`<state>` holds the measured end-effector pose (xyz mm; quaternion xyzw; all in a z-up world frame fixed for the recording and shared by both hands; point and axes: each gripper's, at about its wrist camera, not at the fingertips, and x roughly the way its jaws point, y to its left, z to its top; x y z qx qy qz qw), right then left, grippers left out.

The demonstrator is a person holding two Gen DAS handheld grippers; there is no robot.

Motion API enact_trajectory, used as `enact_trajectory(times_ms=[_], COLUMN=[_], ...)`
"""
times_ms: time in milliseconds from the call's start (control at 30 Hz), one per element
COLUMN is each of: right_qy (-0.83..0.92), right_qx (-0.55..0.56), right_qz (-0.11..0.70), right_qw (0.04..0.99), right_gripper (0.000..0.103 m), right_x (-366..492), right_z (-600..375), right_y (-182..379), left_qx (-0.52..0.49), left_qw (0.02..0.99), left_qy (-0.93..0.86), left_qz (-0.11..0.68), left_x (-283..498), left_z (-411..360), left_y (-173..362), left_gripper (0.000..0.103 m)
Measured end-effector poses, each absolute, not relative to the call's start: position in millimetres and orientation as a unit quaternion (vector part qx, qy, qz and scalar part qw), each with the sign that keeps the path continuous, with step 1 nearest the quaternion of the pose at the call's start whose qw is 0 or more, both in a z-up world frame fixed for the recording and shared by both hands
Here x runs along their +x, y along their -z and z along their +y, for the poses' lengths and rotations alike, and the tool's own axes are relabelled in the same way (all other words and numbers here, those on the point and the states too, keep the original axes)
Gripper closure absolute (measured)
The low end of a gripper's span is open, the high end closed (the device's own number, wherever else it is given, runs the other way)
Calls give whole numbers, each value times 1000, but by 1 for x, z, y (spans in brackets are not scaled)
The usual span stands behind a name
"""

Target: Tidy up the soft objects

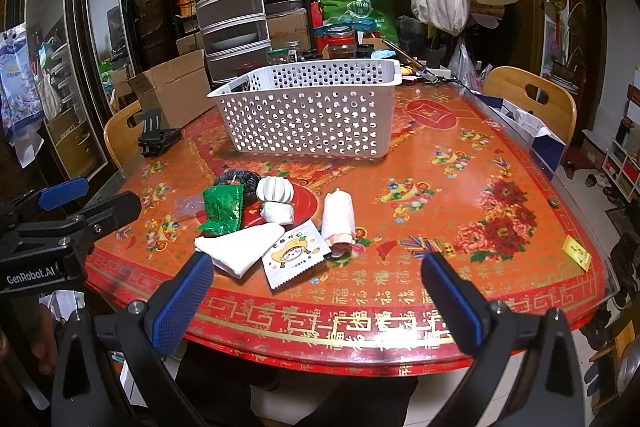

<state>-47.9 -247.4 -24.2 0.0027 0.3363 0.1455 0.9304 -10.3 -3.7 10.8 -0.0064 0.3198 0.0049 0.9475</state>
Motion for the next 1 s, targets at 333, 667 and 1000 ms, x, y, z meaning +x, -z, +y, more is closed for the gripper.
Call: enact_trajectory(times_ms=[333,667,1000], right_qy=[-146,-146,-146], right_qx=[3,4,5], right_qz=[336,336,336], right_qw=[930,930,930], right_gripper=[0,0,0], right_x=[-48,-48,-48], right_z=[-248,-248,-248], right_y=[24,24,24], left_qx=[-6,-6,-4], left_qw=[948,948,947], left_qy=[-5,-5,-4], left_qz=[319,319,320], left_x=[-11,-11,-12], left_z=[-4,-4,-7], left_y=[-12,-11,-14], left_gripper=[0,0,0])
